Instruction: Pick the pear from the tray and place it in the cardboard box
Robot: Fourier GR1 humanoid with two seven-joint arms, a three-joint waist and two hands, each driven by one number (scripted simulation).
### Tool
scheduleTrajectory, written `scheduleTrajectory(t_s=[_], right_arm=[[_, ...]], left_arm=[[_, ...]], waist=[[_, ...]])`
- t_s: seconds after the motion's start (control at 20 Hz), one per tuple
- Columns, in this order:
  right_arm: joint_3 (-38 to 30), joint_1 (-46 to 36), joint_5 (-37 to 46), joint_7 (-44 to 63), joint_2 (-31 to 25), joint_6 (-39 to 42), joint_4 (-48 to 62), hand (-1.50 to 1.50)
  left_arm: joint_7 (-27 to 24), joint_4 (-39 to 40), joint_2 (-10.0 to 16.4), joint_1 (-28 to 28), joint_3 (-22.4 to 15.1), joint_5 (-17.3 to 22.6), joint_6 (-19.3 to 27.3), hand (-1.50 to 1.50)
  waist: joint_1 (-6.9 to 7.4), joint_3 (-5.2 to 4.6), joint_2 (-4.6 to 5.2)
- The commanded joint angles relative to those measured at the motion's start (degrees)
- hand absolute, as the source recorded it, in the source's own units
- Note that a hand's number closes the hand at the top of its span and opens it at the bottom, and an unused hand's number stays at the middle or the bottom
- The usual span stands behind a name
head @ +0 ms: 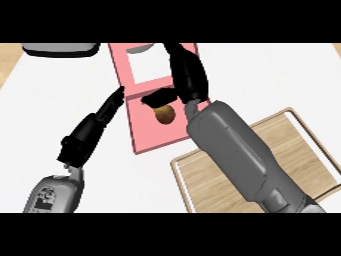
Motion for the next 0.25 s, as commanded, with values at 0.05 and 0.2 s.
scheduleTrajectory(t_s=[0.05, 0.2], right_arm=[[-7.77, 4.5, -9.32, -8.8, 0.01, -3.91, -6.37, -1.5], [-13.87, 6.42, -15.6, -14.36, -1.97, -0.72, -6.58, -1.5]], left_arm=[[-0.53, 1.13, -0.6, 0.52, 0.13, -0.58, 1.02, 0.0], [-3.02, 0.91, -0.88, 2.17, -0.81, -1.29, 1.14, 0.0]], waist=[[-1.47, 0.04, -0.24], [-1.27, 0.01, -0.23]])
